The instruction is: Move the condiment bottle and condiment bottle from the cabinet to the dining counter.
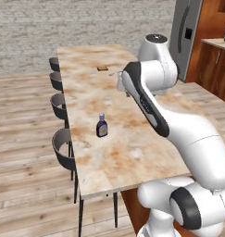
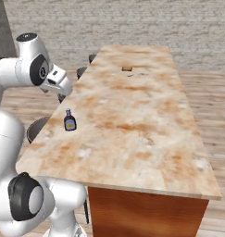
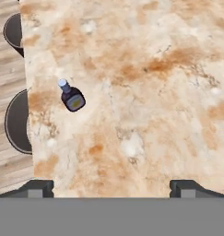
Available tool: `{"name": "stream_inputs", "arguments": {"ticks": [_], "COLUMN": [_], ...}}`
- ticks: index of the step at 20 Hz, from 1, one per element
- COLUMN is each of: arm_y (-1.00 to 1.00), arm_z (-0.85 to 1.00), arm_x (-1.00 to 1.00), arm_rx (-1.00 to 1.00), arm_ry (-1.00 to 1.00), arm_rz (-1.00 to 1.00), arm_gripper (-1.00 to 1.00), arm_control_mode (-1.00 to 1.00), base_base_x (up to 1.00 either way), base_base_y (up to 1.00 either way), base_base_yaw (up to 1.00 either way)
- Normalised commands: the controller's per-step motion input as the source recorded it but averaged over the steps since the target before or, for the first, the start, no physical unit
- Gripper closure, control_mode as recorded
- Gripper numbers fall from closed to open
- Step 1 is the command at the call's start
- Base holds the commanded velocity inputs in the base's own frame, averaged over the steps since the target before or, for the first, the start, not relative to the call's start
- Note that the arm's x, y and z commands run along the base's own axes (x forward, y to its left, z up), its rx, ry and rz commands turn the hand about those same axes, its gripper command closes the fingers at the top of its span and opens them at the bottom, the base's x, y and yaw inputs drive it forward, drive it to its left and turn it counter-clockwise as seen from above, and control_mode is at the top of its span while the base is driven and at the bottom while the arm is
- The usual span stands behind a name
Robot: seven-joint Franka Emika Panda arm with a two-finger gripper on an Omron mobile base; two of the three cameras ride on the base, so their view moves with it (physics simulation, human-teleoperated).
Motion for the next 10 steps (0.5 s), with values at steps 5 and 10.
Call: {"name": "stream_inputs", "arguments": {"ticks": [5,10], "arm_y": [-0.37,-0.20], "arm_z": [-0.59,-0.64], "arm_x": [-0.28,-0.21], "arm_rx": [0.00,-0.01], "arm_ry": [0.14,0.17], "arm_rz": [0.04,0.03], "arm_gripper": [-1.00,-1.00], "arm_control_mode": [-1.00,-1.00], "base_base_x": [0.00,0.00], "base_base_y": [0.00,0.00], "base_base_yaw": [0.00,0.00]}}
